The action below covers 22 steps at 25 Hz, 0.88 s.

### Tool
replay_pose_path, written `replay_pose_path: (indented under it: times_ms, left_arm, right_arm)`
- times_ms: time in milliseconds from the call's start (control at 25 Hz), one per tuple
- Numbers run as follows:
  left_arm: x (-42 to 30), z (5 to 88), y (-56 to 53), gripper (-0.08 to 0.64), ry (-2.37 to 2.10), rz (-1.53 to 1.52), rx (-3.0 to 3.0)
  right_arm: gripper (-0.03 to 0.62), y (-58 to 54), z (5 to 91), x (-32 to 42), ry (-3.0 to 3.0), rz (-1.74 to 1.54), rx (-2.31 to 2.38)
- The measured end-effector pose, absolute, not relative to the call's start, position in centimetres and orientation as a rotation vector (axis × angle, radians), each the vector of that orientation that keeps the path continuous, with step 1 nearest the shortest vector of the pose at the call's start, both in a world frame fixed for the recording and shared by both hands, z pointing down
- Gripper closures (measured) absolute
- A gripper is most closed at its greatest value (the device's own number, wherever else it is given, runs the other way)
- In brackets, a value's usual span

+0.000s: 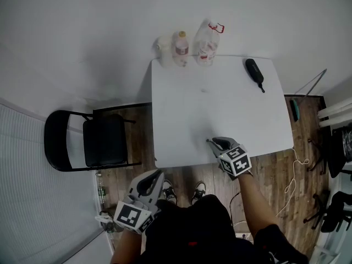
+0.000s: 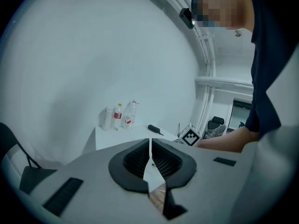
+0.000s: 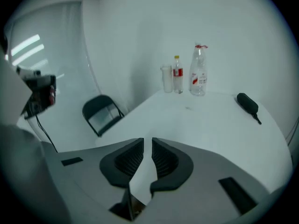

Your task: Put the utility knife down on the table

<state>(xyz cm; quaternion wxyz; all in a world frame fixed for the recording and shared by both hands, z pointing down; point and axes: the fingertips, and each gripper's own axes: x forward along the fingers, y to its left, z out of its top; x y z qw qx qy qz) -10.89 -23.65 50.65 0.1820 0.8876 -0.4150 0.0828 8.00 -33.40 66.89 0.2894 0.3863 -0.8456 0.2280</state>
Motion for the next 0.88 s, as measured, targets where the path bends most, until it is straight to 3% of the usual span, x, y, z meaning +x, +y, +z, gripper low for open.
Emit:
replay_pose_path:
  times_ms: [160,400,880]
  left_arm:
    - [-9.6,48.7,-23.7,0.525,-1.117,0.199,2.566]
    - [-7.4,45.6,-22.9,0.525,-1.024,0.181,2.723]
    - [-6.2,38.3,-23.3,0.525,-0.961,0.091,2.929]
  right_arm:
    - [0.552,-32.8,58.4,7.7,-2.463,0.604,1.182]
    - [0.563,-29.6,47.2,7.8,-2.614,0.239,1.359]
    - [0.569,-22.0,36.0,11.6,-2.637,-0.069,1.706]
